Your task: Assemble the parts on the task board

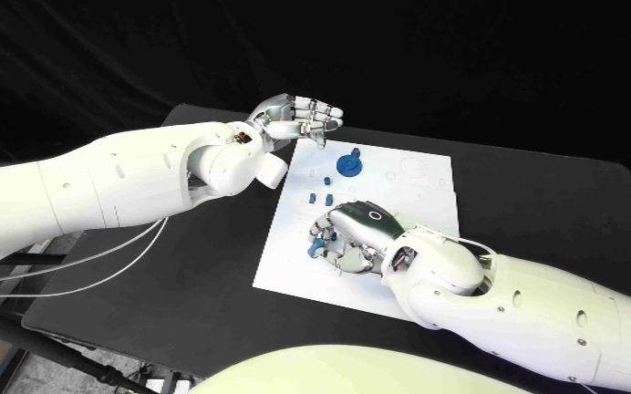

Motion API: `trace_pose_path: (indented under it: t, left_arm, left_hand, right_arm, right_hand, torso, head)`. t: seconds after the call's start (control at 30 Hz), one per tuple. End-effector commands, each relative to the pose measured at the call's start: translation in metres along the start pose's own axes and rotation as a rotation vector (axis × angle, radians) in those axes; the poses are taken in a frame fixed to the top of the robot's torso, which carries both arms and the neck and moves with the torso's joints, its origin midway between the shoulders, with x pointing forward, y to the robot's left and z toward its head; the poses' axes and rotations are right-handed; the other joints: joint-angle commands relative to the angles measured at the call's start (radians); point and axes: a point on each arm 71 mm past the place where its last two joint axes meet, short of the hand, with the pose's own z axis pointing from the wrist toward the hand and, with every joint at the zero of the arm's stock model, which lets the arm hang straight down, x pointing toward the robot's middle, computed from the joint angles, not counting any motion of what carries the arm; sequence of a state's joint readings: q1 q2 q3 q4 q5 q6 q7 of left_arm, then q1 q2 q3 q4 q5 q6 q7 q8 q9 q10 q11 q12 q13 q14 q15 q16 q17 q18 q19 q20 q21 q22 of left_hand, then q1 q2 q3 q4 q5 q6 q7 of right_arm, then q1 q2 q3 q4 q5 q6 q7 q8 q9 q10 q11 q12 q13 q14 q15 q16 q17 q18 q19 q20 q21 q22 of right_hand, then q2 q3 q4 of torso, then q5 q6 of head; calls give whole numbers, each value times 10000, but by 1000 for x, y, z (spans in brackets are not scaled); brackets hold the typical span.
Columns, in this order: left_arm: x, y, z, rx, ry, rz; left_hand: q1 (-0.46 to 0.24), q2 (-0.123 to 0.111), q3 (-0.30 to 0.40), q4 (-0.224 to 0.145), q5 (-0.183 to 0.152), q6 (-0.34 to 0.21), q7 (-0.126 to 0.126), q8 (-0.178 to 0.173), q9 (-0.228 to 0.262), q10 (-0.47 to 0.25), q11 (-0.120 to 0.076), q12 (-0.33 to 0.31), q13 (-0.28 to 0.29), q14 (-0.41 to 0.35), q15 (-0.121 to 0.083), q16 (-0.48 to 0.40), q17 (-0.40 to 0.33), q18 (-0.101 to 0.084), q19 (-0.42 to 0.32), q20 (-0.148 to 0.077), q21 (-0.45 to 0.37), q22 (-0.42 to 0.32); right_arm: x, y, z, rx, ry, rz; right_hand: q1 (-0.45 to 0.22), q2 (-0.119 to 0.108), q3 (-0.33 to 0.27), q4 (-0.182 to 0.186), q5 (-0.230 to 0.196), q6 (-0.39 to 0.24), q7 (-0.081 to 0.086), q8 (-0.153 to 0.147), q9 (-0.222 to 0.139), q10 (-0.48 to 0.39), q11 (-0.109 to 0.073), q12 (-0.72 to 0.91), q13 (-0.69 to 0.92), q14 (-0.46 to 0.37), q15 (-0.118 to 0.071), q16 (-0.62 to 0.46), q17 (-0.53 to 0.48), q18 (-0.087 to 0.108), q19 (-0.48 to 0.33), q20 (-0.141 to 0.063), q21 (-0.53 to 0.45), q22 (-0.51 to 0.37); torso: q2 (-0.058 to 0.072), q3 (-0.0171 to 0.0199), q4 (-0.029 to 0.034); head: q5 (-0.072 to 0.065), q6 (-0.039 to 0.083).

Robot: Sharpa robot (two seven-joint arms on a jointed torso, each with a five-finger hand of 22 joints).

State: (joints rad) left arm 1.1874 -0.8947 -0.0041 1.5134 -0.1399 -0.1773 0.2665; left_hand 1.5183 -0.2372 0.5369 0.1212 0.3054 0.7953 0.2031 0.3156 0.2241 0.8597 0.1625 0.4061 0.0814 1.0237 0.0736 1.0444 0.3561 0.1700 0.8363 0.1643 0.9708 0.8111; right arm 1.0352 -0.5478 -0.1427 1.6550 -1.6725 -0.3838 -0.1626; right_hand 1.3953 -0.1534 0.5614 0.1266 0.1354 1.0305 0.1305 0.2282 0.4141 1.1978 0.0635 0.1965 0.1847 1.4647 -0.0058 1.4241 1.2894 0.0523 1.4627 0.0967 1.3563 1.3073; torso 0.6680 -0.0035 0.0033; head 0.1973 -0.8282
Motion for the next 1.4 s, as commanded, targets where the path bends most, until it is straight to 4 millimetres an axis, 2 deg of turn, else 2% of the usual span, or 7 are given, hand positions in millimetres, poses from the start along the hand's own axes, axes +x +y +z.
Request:
trace_pose_path:
  t: [0.03,0.57,0.9,0.97,1.1,1.4]
  left_arm:
    - [3,-2,0,97,183,-112]
    - [2,-1,0,87,171,-109]
    - [2,-1,0,78,165,-107]
    - [2,-1,0,77,163,-106]
    - [2,-1,0,73,161,-105]
    - [1,-1,0,53,156,-103]
  left_hand:
    - [-35,9,-1,-33,19,-46,253,10,-15,-97,4,51,-13,-57,28,-35,-9,147,-5,22,59,11]
    - [-35,9,-1,-33,19,-46,253,10,-15,-97,4,51,-13,-57,28,-35,-9,147,-5,22,59,11]
    - [-35,9,-1,-33,19,-46,253,10,-15,-97,4,51,-13,-57,28,-35,-9,147,-5,22,59,11]
    - [-35,9,-1,-33,19,-46,253,10,-15,-97,4,51,-13,-57,28,-35,-9,147,-5,22,59,11]
    - [-35,9,-1,-33,19,-46,253,10,-15,-97,4,51,-13,-57,28,-35,-9,147,-5,22,59,11]
    - [-35,9,-1,-33,19,-46,253,10,-15,-97,4,51,-13,-57,28,-35,-9,147,-5,22,59,11]
  right_arm:
    - [3,0,0,18,311,-463]
    - [6,-2,3,209,608,-1088]
    - [10,5,7,9,797,-1142]
    - [11,5,7,-6,822,-1143]
    - [11,4,7,56,773,-1139]
    - [9,3,7,150,552,-1104]
  right_hand:
    - [14,-42,24,-63,62,40,14,100,201,-30,7,-36,9,498,-71,34,-15,-100,307,-66,-34,2078]
    - [7,-43,25,-64,65,37,17,100,203,-32,10,-38,10,499,-68,38,-8,-107,319,-65,-1,2086]
    - [-227,-255,-25,-70,38,-165,106,14,194,-179,94,-136,11,489,3,24,-47,-91,277,-18,-90,2060]
    - [-323,-331,-55,-39,58,-248,143,-36,175,-222,123,-162,10,488,28,26,-48,-90,270,0,-101,2056]
    - [-542,-539,-94,22,260,-854,234,-432,14,-269,185,-186,43,485,87,36,-53,-86,258,59,-110,2051]
    - [-581,-609,-98,13,274,-1133,197,-622,-58,-249,154,-168,80,482,71,41,-58,-84,258,68,-98,2052]
  torso:
    - [-1,3,3]
    - [-4,-3,4]
    - [-9,-7,6]
    - [-11,-9,1]
    - [-14,-13,-7]
    - [2,2,-1]
  head:
    - [-1,-4]
    - [4,-13]
    - [-9,0]
    - [-11,3]
    - [-13,8]
    - [-16,23]
